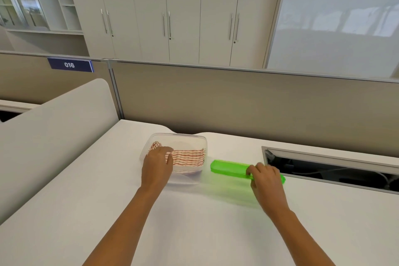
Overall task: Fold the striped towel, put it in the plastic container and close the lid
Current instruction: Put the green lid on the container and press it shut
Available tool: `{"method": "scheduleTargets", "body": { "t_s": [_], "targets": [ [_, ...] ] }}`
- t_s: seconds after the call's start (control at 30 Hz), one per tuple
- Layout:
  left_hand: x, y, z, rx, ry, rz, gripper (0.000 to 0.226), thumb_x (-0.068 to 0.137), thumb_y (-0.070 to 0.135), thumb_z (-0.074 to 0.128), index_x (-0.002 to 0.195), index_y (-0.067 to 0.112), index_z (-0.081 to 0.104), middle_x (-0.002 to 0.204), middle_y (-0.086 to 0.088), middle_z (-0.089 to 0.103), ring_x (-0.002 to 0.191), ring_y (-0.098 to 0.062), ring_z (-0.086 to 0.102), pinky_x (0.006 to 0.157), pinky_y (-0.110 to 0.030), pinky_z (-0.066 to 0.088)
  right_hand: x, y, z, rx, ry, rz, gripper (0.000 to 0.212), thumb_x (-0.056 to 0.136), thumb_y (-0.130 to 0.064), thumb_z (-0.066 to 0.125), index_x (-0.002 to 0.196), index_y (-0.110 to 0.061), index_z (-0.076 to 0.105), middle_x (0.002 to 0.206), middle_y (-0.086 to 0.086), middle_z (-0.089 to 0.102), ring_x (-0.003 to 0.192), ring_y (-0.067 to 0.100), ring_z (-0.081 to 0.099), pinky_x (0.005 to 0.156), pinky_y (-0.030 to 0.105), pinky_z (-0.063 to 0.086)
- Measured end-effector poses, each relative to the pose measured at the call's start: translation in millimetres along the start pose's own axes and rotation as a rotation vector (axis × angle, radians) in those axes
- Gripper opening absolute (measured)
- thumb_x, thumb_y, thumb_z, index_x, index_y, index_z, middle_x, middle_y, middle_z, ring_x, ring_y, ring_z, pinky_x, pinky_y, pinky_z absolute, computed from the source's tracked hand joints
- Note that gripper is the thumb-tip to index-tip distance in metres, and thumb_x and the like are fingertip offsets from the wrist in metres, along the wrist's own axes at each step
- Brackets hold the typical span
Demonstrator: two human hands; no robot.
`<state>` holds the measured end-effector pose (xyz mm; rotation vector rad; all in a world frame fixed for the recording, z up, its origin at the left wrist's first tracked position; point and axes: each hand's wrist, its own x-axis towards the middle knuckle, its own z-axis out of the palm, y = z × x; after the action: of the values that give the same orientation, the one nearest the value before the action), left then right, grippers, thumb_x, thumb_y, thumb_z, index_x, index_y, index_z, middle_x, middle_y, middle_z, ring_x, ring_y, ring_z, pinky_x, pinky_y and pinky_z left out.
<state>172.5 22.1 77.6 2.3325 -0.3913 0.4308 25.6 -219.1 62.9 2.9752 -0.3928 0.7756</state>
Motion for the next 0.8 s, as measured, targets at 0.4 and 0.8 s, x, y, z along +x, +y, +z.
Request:
{"method": "scheduleTargets", "body": {
  "t_s": [0.4,0.8],
  "targets": [
    [-5,59,-20,-0.638,-0.119,0.084,0.027,0.091,0.036,0.051,0.11,0.022,0.064,0.106,0.007,0.067,0.095,0.004,0.059,0.074,-0.005,0.045,62,-15,-119,0.652,-0.072,0.159,0.025,0.077,-0.035,0.074,0.101,-0.03,0.071,0.086,-0.008,0.067,0.085,0.014,0.061,0.075,0.031,0.049],
    [17,41,-41,-1.003,-0.239,-0.132,0.011,0.09,0.025,0.058,0.09,0.017,0.066,0.071,0.007,0.073,0.065,-0.012,0.071,0.053,-0.02,0.055,81,-32,-95,1.014,-0.08,0.261,0.042,0.078,-0.033,0.074,0.118,-0.031,0.06,0.107,-0.013,0.063,0.101,0.005,0.057,0.084,0.027,0.047]
  ]
}}
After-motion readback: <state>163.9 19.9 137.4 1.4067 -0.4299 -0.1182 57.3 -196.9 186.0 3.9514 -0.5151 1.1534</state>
